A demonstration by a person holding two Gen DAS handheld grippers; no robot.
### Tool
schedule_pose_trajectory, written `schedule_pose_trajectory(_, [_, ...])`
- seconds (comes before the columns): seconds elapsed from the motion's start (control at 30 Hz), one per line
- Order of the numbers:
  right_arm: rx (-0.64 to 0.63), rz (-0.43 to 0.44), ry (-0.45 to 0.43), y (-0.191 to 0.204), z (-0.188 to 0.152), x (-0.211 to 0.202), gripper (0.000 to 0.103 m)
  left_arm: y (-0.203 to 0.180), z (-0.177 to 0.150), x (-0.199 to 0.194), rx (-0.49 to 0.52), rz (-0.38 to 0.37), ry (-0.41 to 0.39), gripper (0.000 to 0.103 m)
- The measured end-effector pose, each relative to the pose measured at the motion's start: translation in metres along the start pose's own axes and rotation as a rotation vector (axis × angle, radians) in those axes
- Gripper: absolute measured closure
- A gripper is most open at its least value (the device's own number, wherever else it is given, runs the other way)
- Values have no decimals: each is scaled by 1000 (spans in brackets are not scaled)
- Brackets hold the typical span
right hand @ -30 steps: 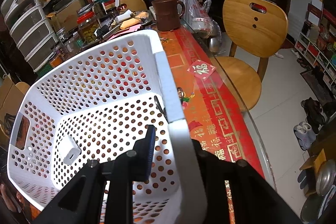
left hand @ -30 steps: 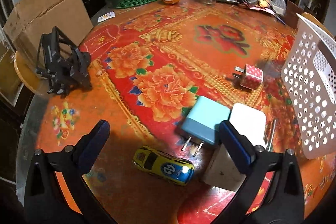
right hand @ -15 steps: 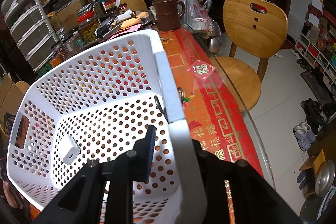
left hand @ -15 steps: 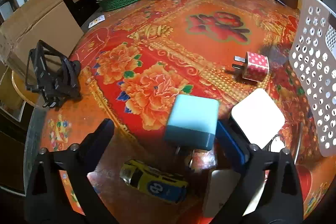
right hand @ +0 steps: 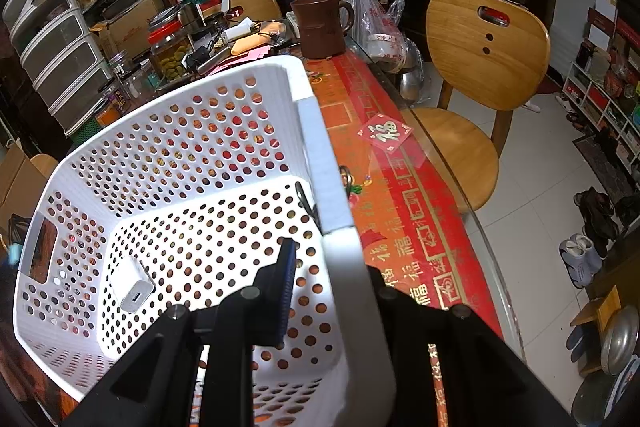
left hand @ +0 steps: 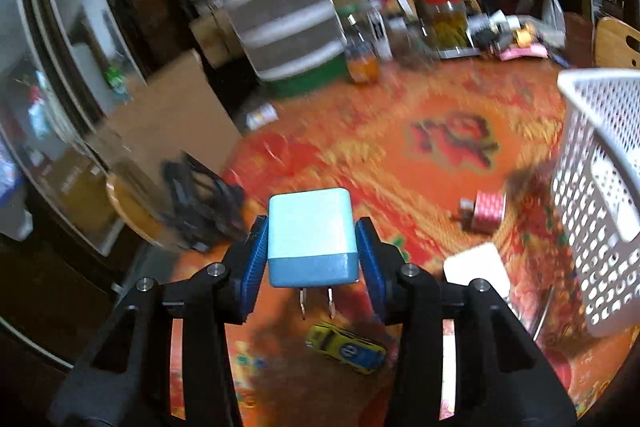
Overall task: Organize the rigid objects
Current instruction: 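Grasp the blue-and-white charger with the left tool, then carry the blue-and-white charger into the basket and release it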
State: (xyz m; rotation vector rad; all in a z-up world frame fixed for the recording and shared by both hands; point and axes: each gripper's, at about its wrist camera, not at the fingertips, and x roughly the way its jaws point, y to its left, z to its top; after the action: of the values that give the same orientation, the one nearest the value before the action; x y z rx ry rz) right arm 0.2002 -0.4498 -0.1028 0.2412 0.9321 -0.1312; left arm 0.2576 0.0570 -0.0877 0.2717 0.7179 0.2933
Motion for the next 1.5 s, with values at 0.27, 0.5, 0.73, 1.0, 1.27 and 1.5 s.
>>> schedule_pose_trajectory(0.27, [0, 7, -1, 0, 0, 0, 81, 1, 28, -54, 12, 45, -80, 62])
schedule_pose_trajectory(0.5, [-2, 11, 0, 0, 0, 0, 81, -5, 42, -81, 2, 33, -103, 62])
schedule_pose_trajectory(0.73, [-2, 11, -1, 0, 0, 0, 81, -29, 52, -107, 20, -14, -135, 62])
schedule_pose_trajectory(1.0, [-2, 14, 1, 1, -1, 0, 81, -81, 71, -141, 79, -57, -190, 62])
schedule_pose_trajectory(1.27, [-4, 20, 1, 0, -1, 0, 81, -137, 77, -153, 141, -128, -179, 62])
schedule_pose_trajectory(1.5, [-5, 23, 5, 0, -1, 1, 81, -192, 74, -135, 204, -256, -88, 62])
